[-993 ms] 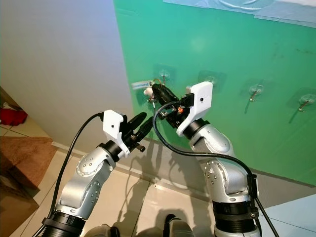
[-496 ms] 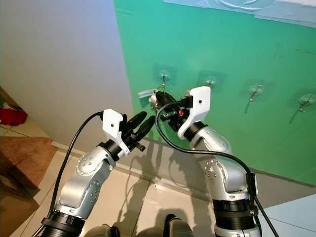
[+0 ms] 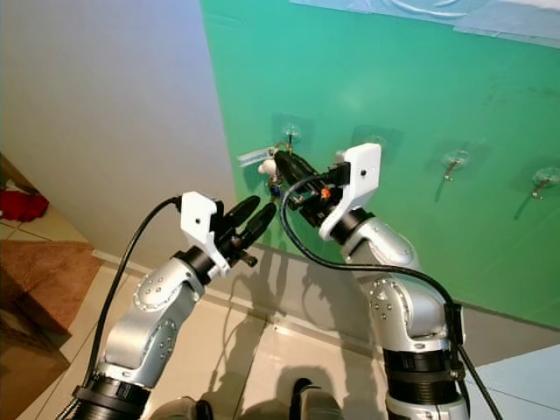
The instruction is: Hang keys on a hook
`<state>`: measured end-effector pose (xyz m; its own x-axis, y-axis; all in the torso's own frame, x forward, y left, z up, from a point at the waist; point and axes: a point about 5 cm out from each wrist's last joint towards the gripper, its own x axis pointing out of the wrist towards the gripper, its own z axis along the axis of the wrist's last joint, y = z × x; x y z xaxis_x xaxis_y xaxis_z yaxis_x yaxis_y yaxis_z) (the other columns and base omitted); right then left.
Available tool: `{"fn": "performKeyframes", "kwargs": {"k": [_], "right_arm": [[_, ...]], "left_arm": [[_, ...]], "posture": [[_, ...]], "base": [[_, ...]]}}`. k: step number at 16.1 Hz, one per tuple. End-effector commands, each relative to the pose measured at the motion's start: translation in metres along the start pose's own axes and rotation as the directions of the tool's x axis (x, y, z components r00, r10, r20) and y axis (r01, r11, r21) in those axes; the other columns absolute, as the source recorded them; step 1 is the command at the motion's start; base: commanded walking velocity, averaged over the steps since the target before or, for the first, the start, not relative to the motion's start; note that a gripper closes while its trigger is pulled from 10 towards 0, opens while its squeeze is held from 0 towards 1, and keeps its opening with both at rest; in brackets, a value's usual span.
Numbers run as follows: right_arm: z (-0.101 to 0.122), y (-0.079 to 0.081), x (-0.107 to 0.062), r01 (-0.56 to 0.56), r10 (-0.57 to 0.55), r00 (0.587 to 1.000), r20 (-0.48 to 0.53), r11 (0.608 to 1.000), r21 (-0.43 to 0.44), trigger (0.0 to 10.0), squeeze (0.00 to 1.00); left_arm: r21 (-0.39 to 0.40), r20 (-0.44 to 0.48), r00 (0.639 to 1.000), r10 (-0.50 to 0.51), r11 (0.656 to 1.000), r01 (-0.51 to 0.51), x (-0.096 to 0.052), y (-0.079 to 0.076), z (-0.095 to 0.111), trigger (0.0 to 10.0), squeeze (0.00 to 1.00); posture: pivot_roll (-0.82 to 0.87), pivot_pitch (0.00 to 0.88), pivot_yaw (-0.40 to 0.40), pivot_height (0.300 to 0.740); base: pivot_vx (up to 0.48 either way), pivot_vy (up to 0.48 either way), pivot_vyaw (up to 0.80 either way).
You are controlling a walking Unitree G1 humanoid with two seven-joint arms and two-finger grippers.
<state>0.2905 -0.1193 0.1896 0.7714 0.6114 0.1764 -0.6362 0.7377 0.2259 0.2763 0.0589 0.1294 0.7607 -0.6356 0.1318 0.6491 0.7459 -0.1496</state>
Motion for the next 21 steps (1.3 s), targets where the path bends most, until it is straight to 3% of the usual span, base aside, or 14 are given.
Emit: {"fn": "performKeyframes", "kwargs": {"k": [1, 13, 16, 17, 21], "right_arm": [[0.004, 0.004, -0.002, -0.026, 0.027, 1.0, 0.013, 1.0, -0.012, 10.0, 0.0], [-0.003, -0.011, 0.001, 0.093, -0.09, 0.995, -0.042, 0.993, 0.078, 10.0, 0.0], [-0.004, -0.01, 0.0, 0.081, -0.08, 0.996, -0.051, 0.996, 0.027, 10.0, 0.0], [-0.005, -0.009, -0.001, 0.06, -0.061, 0.997, -0.055, 0.998, -0.006, 10.0, 1.0], [-0.005, -0.004, -0.015, 0.002, -0.002, 1.0, -0.011, 1.0, 0.019, 10.0, 1.0]], "left_arm": [[0.003, -0.004, 1.0, -0.012, 1.0, 0.012, -0.001, -0.003, 0.001, 10.0, 0.0], [0.005, -0.001, 1.0, -0.015, 1.0, 0.015, -0.001, -0.004, 0.003, 10.0, 0.0], [0.007, -0.001, 1.0, -0.015, 1.0, 0.015, -0.001, -0.004, 0.003, 10.0, 0.0], [0.008, -0.003, 1.0, -0.013, 1.0, 0.013, -0.001, -0.004, 0.003, 10.0, 0.0], [0.026, -0.027, 0.999, 0.036, 0.999, -0.035, 0.0, 0.002, -0.001, 10.0, 0.0]], "posture": [[-0.02, 0.155, 0.012, 0.74], [-0.02, 0.156, 0.012, 0.74], [-0.02, 0.156, 0.012, 0.74], [-0.02, 0.152, 0.011, 0.74], [-0.02, 0.147, 0.008, 0.74]], "base": [[0.0, 0.0, 0.0], [0.0, 0.0, 0.0], [0.0, 0.0, 0.0], [0.0, 0.0, 0.0], [0.0, 0.0, 0.0]]}}
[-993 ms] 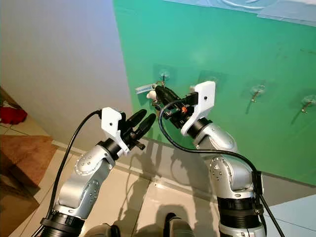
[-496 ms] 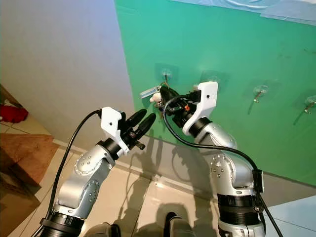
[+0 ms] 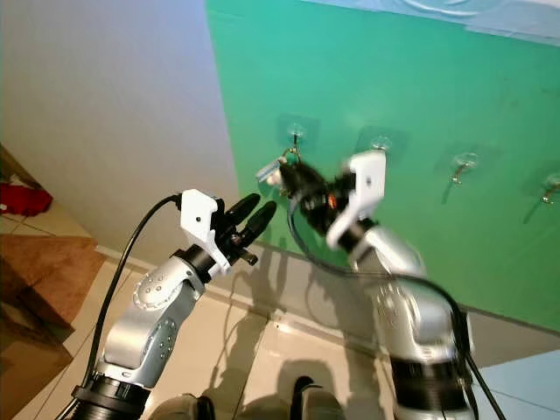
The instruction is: Hang keys on a hook
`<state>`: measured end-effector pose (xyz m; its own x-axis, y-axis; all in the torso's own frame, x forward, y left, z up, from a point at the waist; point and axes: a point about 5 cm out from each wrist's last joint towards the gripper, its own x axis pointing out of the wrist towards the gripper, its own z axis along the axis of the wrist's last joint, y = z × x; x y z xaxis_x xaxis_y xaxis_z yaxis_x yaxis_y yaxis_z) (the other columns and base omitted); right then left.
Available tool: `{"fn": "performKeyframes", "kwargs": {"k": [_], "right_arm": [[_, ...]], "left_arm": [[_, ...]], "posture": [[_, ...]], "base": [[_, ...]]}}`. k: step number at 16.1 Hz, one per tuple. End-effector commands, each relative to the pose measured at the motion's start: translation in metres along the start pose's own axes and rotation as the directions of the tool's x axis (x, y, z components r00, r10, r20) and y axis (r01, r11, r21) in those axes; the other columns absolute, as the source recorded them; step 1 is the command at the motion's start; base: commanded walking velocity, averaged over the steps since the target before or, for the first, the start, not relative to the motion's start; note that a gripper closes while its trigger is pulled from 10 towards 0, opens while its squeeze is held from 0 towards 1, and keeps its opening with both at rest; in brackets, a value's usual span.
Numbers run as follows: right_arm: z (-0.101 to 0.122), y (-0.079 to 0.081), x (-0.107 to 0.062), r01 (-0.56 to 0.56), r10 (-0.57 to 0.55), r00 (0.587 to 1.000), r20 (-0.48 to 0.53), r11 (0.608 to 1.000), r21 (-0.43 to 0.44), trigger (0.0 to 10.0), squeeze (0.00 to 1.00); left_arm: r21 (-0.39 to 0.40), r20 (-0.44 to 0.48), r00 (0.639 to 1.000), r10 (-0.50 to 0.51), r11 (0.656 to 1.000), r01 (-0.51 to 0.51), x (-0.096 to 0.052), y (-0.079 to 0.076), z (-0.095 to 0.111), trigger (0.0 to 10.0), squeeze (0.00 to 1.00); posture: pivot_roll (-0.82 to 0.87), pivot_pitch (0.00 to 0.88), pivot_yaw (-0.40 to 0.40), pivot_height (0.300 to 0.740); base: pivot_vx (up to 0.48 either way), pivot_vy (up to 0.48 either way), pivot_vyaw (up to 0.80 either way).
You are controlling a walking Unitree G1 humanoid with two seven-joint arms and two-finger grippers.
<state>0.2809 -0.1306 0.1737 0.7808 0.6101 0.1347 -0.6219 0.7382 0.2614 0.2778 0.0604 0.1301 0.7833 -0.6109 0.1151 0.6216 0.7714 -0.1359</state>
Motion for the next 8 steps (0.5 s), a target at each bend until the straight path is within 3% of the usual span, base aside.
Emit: {"fn": "performKeyframes", "kwargs": {"k": [1, 3, 4, 5, 6, 7, 8], "right_arm": [[0.009, 0.005, -0.009, -0.059, 0.059, 0.997, 0.053, 0.998, -0.007, 10.0, 1.0], [0.008, 0.004, -0.021, -0.077, 0.076, 0.995, 0.063, 0.997, 0.0, 10.0, 1.0], [0.007, 0.005, -0.026, -0.087, 0.086, 0.995, 0.06, 0.996, 0.007, 10.0, 0.88], [0.004, 0.005, -0.031, -0.095, 0.094, 0.995, 0.046, 0.995, 0.012, 10.0, 0.54], [-0.006, 0.007, -0.041, -0.106, 0.106, 0.994, 0.0, 0.994, 0.023, 10.0, 0.0], [-0.023, 0.007, -0.05, -0.086, 0.086, 0.992, -0.089, 0.996, 0.002, 10.0, 0.0], [-0.051, 0.009, -0.057, -0.061, 0.049, 0.974, -0.221, 0.997, -0.051, 10.0, 0.0]], "left_arm": [[0.022, -0.027, 0.999, 0.045, 0.999, -0.044, -0.001, 0.005, -0.005, 10.0, 0.0], [0.03, -0.039, 0.996, 0.081, 0.996, -0.08, -0.002, 0.009, -0.007, 10.0, 0.0], [0.033, -0.042, 0.995, 0.091, 0.995, -0.09, -0.002, 0.011, -0.008, 10.0, 0.0], [0.032, -0.044, 0.994, 0.104, 0.994, -0.103, -0.002, 0.012, -0.008, 10.0, 0.0], [0.036, -0.053, 0.99, 0.132, 0.991, -0.13, -0.003, 0.014, -0.009, 10.0, 0.0], [0.039, -0.074, 0.982, 0.173, 0.985, -0.17, -0.004, 0.017, -0.013, 10.0, 0.0], [0.059, -0.101, 0.967, 0.235, 0.971, -0.23, -0.007, 0.023, -0.019, 10.0, 0.0]], "posture": [[-0.02, 0.146, 0.01, 0.74], [-0.02, 0.144, 0.013, 0.74], [-0.02, 0.144, 0.013, 0.74], [-0.02, 0.144, 0.014, 0.74], [-0.02, 0.147, 0.016, 0.74], [-0.02, 0.147, 0.016, 0.74], [-0.03, 0.152, 0.017, 0.74]], "base": [[0.0, 0.0, 0.0], [0.0, 0.0, 0.0], [0.0, 0.0, 0.0], [0.0, 0.0, 0.0], [0.0, 0.0, 0.0], [0.0, 0.0, 0.0], [0.0, 0.48, 0.0]]}}
